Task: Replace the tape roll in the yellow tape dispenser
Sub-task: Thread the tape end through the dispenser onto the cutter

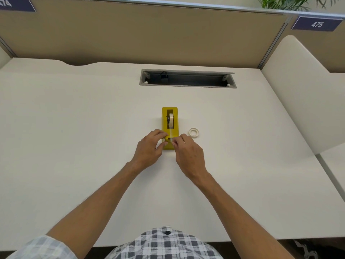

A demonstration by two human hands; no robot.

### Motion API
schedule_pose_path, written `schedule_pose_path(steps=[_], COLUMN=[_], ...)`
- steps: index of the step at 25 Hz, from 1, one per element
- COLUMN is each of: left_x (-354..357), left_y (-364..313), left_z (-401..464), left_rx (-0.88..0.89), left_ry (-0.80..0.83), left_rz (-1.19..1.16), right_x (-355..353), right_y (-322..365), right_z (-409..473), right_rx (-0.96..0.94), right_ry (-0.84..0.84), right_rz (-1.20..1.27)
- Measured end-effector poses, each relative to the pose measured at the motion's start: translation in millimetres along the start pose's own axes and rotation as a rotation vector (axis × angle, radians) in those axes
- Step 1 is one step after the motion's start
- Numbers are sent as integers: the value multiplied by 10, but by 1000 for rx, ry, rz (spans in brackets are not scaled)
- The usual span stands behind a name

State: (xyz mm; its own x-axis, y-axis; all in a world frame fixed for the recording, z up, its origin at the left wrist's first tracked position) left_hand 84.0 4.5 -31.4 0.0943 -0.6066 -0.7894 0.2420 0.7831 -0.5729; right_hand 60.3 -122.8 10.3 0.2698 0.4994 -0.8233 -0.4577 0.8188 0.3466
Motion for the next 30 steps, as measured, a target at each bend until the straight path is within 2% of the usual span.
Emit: schedule_pose_path(steps=[10,30], left_x=[16,60], left_y=[11,43], left_z=[6,22], left_rx=[-7,-24], left_ry=[0,4], left_rz=[-13,-49], right_x=[79,227], right_y=[-19,-83], right_z=[-43,-70], right_rx=[-7,-62], right_ry=[26,-54], right_rz=[-13,-96])
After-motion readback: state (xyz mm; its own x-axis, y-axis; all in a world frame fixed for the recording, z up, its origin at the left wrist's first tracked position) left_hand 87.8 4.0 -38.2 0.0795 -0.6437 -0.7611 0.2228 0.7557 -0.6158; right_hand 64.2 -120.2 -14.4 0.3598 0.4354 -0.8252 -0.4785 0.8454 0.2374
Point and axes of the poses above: each hand's wrist, its own z-axis towards the middle knuckle, its own x-axis out of the palm, y = z × x, the point moved 8 cm from there along z, towards the middle knuckle, and after that the axes turned 3 degrees about z, right-handed, at the moved point
